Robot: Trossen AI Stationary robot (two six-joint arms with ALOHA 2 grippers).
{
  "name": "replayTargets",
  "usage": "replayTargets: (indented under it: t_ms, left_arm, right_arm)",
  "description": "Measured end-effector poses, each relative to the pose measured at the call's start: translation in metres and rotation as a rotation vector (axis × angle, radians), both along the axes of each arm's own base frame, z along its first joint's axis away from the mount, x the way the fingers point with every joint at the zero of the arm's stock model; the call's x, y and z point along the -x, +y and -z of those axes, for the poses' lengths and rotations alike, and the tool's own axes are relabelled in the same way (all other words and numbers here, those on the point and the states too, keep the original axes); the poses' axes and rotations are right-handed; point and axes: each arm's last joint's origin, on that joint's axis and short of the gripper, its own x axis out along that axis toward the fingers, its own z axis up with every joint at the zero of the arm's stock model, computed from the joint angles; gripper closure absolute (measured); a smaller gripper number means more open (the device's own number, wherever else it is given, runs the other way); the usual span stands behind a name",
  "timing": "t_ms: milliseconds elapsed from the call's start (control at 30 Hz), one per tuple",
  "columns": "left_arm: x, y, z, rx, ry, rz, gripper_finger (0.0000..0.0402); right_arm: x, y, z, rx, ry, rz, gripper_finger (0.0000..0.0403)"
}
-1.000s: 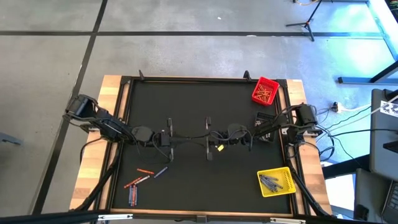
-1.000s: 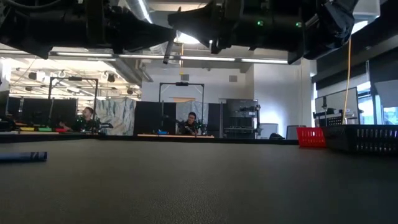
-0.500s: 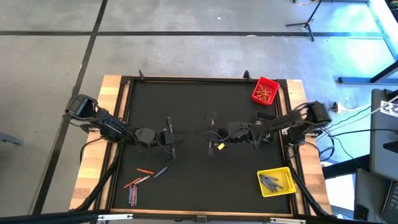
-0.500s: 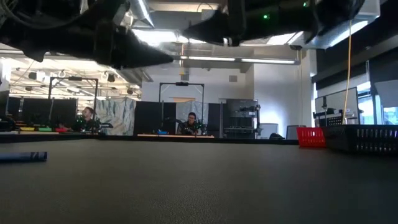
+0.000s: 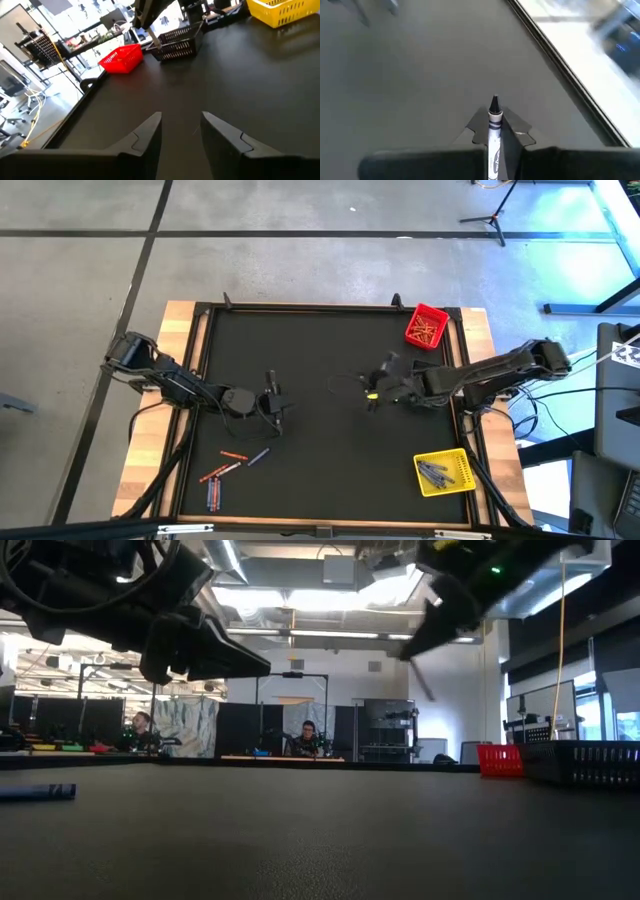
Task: Sort crayons
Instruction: Put the black crayon into the black bin
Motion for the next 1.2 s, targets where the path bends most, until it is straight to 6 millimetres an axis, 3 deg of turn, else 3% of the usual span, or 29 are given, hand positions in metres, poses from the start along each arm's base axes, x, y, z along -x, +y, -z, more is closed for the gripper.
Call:
replayTargets:
  t_ms: [433,967,1200]
  left_arm:
    - [0.0,0.0,0.0,0.002,0.003,0.001,0.0274]
    - [0.0,0.0,0.001,0.025,0.002,-0.004,0.0274]
    - [0.0,0.0,0.001,0.025,0.002,-0.004,0.0274]
  right_arm:
    - [0.062,0.021,0.015,-0.053,0.187,0.352,0.0381]
    - [0.093,0.015,0.019,-0.125,0.245,0.657,0.0376]
    - [0.105,0.009,0.043,-0.109,0.238,0.732,0.0375]
